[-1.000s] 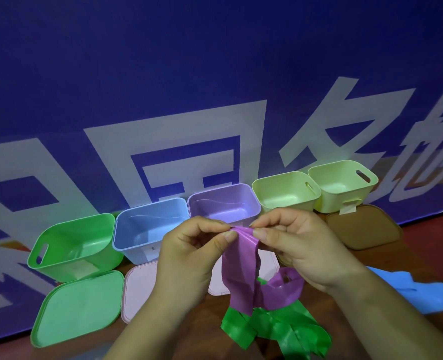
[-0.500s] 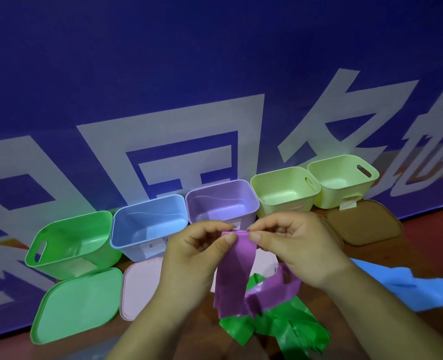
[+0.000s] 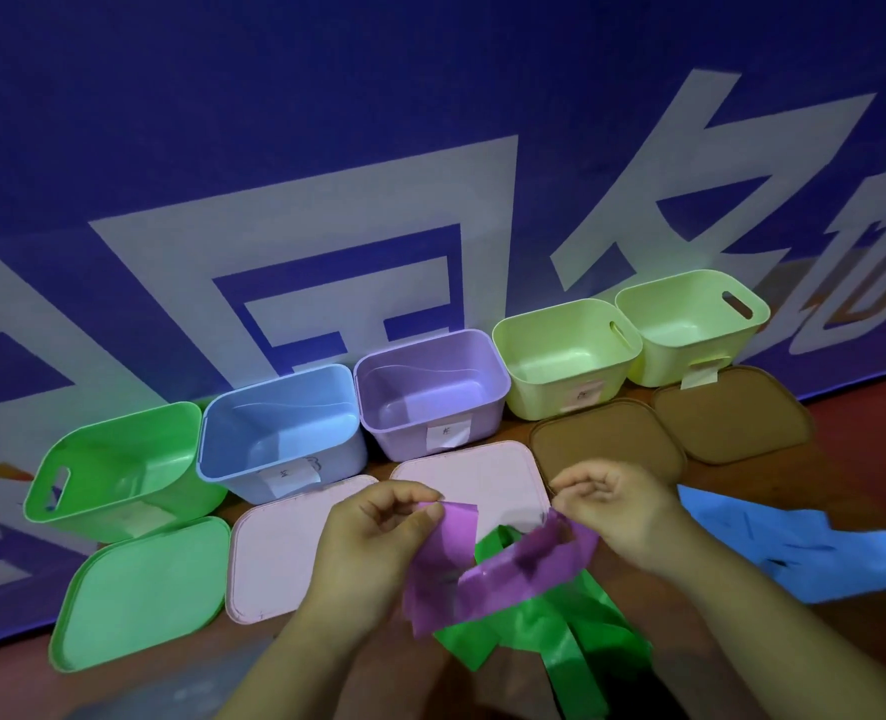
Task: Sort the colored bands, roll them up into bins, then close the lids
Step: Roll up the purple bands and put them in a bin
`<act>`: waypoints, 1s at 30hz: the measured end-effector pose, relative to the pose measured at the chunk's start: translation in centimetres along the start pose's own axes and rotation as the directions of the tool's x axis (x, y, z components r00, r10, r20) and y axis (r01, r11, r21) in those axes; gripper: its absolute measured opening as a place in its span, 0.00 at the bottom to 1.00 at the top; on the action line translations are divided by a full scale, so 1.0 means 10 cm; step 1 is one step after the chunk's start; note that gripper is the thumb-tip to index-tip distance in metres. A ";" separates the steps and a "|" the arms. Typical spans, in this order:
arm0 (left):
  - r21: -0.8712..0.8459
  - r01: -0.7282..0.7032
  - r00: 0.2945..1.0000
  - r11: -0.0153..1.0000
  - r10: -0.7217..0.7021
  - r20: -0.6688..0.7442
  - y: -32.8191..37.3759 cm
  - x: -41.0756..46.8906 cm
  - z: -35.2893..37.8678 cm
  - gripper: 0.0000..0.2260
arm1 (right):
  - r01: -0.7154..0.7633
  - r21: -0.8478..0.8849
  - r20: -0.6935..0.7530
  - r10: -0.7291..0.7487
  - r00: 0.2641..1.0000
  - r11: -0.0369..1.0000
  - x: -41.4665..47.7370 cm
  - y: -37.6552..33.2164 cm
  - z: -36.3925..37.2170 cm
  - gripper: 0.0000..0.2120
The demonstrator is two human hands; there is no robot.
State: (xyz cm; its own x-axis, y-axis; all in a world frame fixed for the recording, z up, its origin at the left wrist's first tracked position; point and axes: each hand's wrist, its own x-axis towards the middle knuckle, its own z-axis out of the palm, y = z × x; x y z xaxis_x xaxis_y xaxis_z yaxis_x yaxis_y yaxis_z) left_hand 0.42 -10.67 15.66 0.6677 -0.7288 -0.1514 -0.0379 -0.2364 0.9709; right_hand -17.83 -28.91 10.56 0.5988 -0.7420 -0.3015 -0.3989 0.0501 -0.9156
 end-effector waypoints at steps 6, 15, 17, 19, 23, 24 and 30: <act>0.040 0.094 0.996 0.995 -0.093 -0.009 -0.23 0.13 0.07 0.05 | -0.110 -0.313 -0.017 0.110 0.994 0.943 0.33 0.70 -0.16 0.09; -0.002 0.205 0.979 0.979 -0.205 -0.014 -0.46 0.40 0.19 0.07 | -0.085 -0.546 -0.004 0.099 0.995 0.833 0.92 1.05 -0.16 0.16; -0.010 0.212 0.977 0.977 -0.212 -0.025 -0.48 0.45 0.22 0.07 | -0.054 -0.551 0.048 0.097 0.994 0.833 1.03 1.06 -0.12 0.13; -0.015 0.216 0.976 0.976 -0.217 -0.026 -0.49 0.49 0.23 0.07 | -0.038 -0.585 0.084 0.108 0.991 0.810 1.11 1.05 -0.05 0.13; -0.028 0.224 0.974 0.974 -0.225 -0.015 -0.48 0.54 0.25 0.06 | 0.019 -0.729 0.106 0.085 0.991 0.684 1.17 1.14 0.09 0.15; -0.031 0.228 0.974 0.973 -0.228 -0.011 -0.48 0.55 0.25 0.06 | 0.037 -0.763 0.109 0.071 0.991 0.645 1.17 1.15 0.11 0.11; -0.025 0.207 0.978 0.978 -0.207 -0.013 -0.46 0.55 0.20 0.08 | 0.071 -0.834 0.096 0.018 0.995 0.546 1.12 1.12 0.10 0.08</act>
State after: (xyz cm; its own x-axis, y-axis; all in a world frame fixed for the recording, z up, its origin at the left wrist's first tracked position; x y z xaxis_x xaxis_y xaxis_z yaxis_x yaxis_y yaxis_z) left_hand 2.74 -14.86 10.02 0.6710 -0.6554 -0.3467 0.1196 -0.3658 0.9230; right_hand -14.93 -36.02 -3.32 0.6557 -0.6730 -0.3423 -0.7550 -0.5831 -0.2998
